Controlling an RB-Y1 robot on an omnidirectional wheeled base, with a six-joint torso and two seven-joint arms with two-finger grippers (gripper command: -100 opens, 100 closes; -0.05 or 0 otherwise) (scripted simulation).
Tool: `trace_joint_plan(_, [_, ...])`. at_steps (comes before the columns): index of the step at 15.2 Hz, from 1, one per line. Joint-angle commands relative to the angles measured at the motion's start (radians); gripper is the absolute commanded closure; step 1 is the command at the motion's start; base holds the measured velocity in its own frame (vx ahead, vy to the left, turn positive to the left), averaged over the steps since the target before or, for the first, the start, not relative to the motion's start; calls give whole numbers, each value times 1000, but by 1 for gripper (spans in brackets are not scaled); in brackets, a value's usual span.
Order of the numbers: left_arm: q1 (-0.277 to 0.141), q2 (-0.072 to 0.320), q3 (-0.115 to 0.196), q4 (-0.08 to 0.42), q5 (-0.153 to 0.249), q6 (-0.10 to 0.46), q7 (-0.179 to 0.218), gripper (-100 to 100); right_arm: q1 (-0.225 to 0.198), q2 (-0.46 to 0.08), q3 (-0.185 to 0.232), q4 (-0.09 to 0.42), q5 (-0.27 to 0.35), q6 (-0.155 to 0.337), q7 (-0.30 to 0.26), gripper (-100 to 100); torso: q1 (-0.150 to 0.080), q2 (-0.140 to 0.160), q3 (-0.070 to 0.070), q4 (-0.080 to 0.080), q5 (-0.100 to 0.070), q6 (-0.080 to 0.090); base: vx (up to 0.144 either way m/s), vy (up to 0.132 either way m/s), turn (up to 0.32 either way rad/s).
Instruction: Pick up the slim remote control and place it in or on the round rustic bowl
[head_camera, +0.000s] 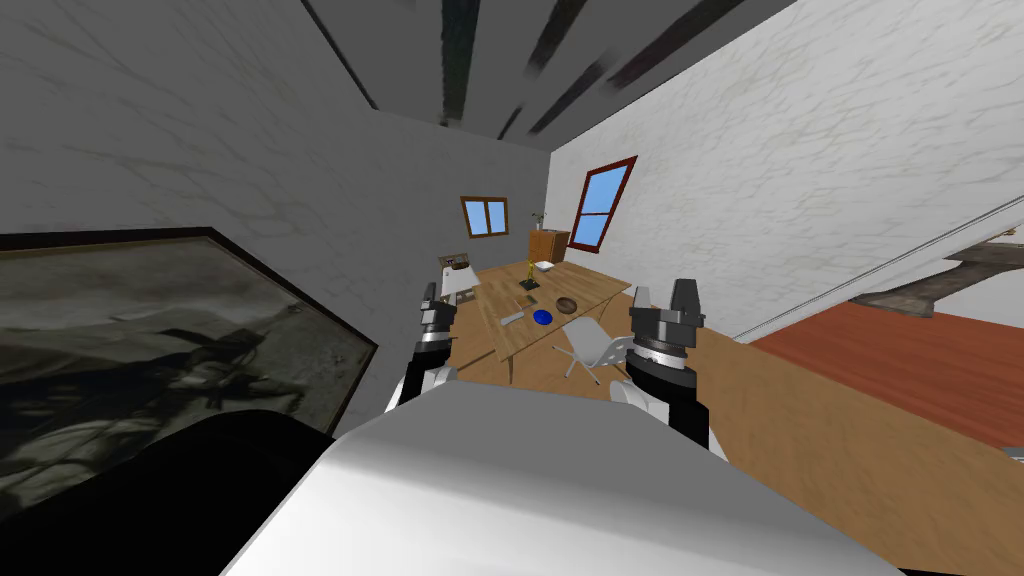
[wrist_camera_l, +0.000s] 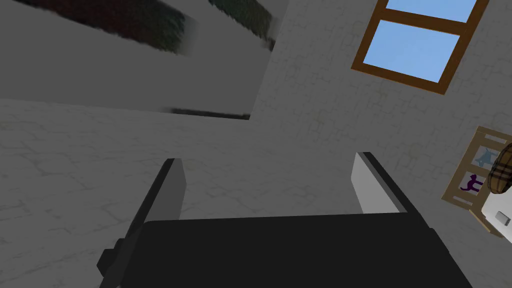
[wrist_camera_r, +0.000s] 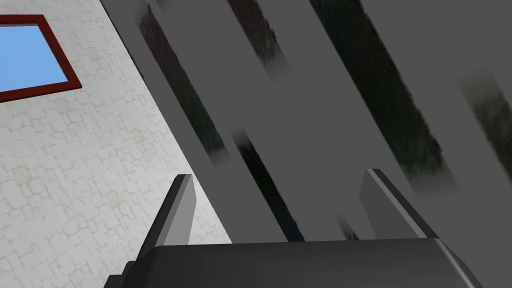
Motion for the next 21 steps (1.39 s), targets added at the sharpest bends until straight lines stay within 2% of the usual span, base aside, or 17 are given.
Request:
trace_joint_plan(1, [-6, 36, 6, 8, -1, 18, 4, -100, 0, 0, 0, 0, 0, 0, 0, 0, 0, 0, 0, 0, 0, 0, -4, -4, -26])
trace_joint_plan(2, [-11, 62, 12, 17, -1, 36, 8, -100, 0, 0, 0, 0, 0, 0, 0, 0, 0, 0, 0, 0, 0, 0, -11, -13, -72])
trace_joint_plan(3, [-11, 62, 12, 17, -1, 36, 8, -100, 0, 0, 0, 0, 0, 0, 0, 0, 0, 0, 0, 0, 0, 0, -15, -14, -53])
trace_joint_plan(5, [-27, 116, 29, 44, -2, 87, 20, -100, 0, 0, 0, 0, 0, 0, 0, 0, -1, 1, 1, 0, 0, 0, -24, -24, -73])
trace_joint_plan(6, [-27, 116, 29, 44, -2, 87, 20, -100, 0, 0, 0, 0, 0, 0, 0, 0, -1, 1, 1, 0, 0, 0, -29, -30, -73])
trace_joint_plan(7, [-38, 143, 40, 62, -1, 120, 27, -100, 0, 0, 0, 0, 0, 0, 0, 0, -2, 2, 1, 0, 0, 0, -28, -35, -97])
trace_joint_plan(8, [-38, 143, 40, 62, -1, 120, 27, -100, 0, 0, 0, 0, 0, 0, 0, 0, -2, 2, 1, 0, 0, 0, -25, -34, -70])
trace_joint_plan(9, [-50, 170, 53, 83, 1, 152, 35, -100, 0, 0, 0, 0, 0, 0, 0, 0, -2, 2, 1, 0, 0, 0, -28, -32, -84])
trace_joint_plan(10, [-50, 170, 53, 83, 1, 157, 35, -100, 0, 0, 0, 0, 0, 0, 0, 0, -2, 2, 1, 0, 0, 0, -30, -29, -77])
trace_joint_plan(11, [-63, 195, 67, 107, 3, 186, 44, -100, 0, 0, 0, 0, 0, 0, 0, 0, -2, 2, 1, 0, 0, 0, -33, -35, -112])
trace_joint_plan(13, [-77, 221, 82, 135, 6, 222, 54, -100, 0, 0, 0, 0, 0, 0, 0, 0, -2, 2, 1, 0, 0, 0, -21, -37, -110])
trace_joint_plan(15, [-77, 221, 82, 135, 6, 242, 54, -100, 0, 0, 0, 0, 0, 0, 0, 0, -2, 1, 1, 0, -1, 0, -17, -32, -60])
trace_joint_plan(16, [-92, 246, 98, 165, 10, 276, 64, -100, 0, 0, 0, 0, 0, 0, 0, 0, -2, 1, 1, 0, 0, 0, -14, -34, -89])
trace_joint_plan(18, [-92, 246, 98, 165, 10, 288, 64, -100, 0, 0, 0, 0, 0, 0, 0, 0, -2, 1, 1, 0, 0, 0, -15, -31, -77])
trace_joint_plan(19, [-109, 271, 115, 198, 16, 323, 75, -100, 0, 0, 0, 0, 0, 0, 0, 0, -2, 1, 1, 0, 0, 0, -7, -35, -123])
trace_joint_plan(20, [-109, 271, 115, 198, 16, 337, 75, -100, 0, 0, 0, 0, 0, 0, 0, 0, -2, 1, 0, 0, 0, 1, -4, -33, -125])
trace_joint_plan(21, [-126, 296, 133, 233, 22, 363, 86, -100, 0, 0, 0, 0, 0, 0, 0, 0, -2, 0, 0, 0, 0, 0, -9, -39, -161])
